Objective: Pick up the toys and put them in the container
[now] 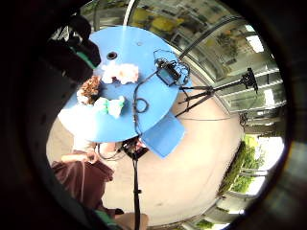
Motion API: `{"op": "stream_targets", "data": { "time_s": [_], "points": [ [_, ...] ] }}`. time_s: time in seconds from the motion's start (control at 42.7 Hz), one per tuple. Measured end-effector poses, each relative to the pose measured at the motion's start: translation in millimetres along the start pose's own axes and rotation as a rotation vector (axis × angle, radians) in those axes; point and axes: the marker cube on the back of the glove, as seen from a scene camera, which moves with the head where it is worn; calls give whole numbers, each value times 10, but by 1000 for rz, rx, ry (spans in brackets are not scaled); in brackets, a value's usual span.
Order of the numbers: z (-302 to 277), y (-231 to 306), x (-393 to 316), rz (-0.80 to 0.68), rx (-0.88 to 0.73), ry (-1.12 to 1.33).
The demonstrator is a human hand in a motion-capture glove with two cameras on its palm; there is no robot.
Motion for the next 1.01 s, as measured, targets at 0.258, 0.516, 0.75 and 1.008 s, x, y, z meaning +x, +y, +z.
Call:
{"op": "stream_targets", "data": {
  "time_s": [0.258,0.516,0.75,1.008],
  "points": [
    [-153,-259,-49,25,-18,60],
    [-148,-552,-8,43,-71,136],
    [422,-1158,207,-34,-211,184],
    [1856,-1833,698,8,-454,253]
  ]
}}
